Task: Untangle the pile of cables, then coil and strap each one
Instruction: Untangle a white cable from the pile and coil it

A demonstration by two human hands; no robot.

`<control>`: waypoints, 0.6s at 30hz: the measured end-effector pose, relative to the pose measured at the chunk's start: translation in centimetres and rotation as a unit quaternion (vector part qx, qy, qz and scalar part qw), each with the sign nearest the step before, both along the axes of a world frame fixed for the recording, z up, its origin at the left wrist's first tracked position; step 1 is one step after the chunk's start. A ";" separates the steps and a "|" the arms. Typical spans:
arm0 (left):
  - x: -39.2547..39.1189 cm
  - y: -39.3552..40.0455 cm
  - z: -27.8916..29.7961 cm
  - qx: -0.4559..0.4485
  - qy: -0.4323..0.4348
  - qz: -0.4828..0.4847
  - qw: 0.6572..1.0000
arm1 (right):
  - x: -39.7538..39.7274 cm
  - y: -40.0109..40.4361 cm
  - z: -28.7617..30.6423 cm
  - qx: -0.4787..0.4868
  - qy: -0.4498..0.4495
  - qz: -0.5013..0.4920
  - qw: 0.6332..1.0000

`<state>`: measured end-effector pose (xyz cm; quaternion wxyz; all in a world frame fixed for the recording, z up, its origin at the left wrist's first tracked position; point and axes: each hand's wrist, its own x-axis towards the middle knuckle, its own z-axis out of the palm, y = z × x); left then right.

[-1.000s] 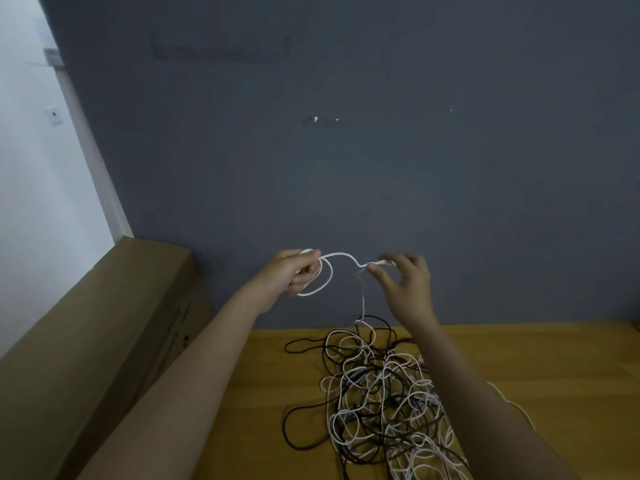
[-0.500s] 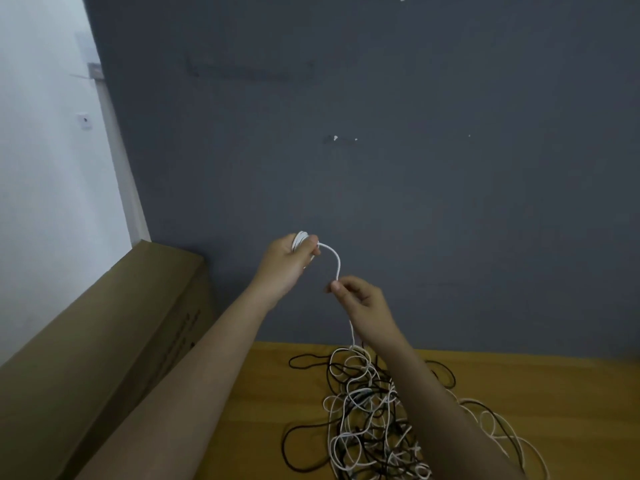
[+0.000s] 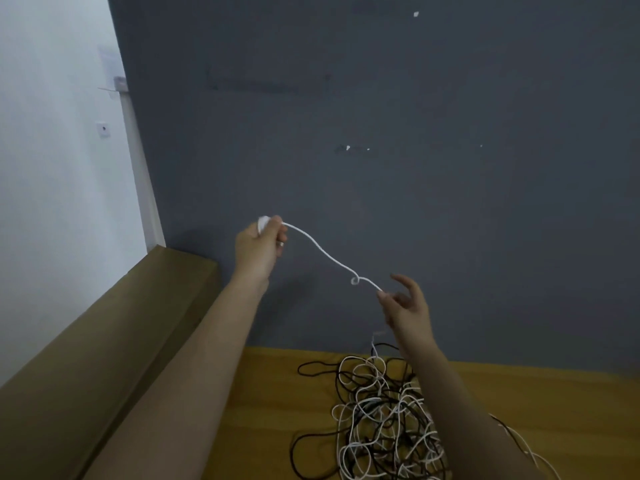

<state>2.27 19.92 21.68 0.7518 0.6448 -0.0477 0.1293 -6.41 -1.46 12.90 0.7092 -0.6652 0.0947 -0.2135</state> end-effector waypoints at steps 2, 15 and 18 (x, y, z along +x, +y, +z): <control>0.1 0.5 -0.1 0.018 -0.005 0.001 1.000 | 0.0 -0.8 -1.0 -0.075 0.038 -0.058 0.995; -0.5 -0.2 0.1 -0.017 -0.013 -0.051 0.998 | 0.2 1.7 -3.5 -0.644 0.067 0.031 0.762; -0.2 0.1 0.4 -0.014 -0.001 -0.051 0.999 | -0.1 2.8 -3.2 -0.536 -0.006 0.109 0.837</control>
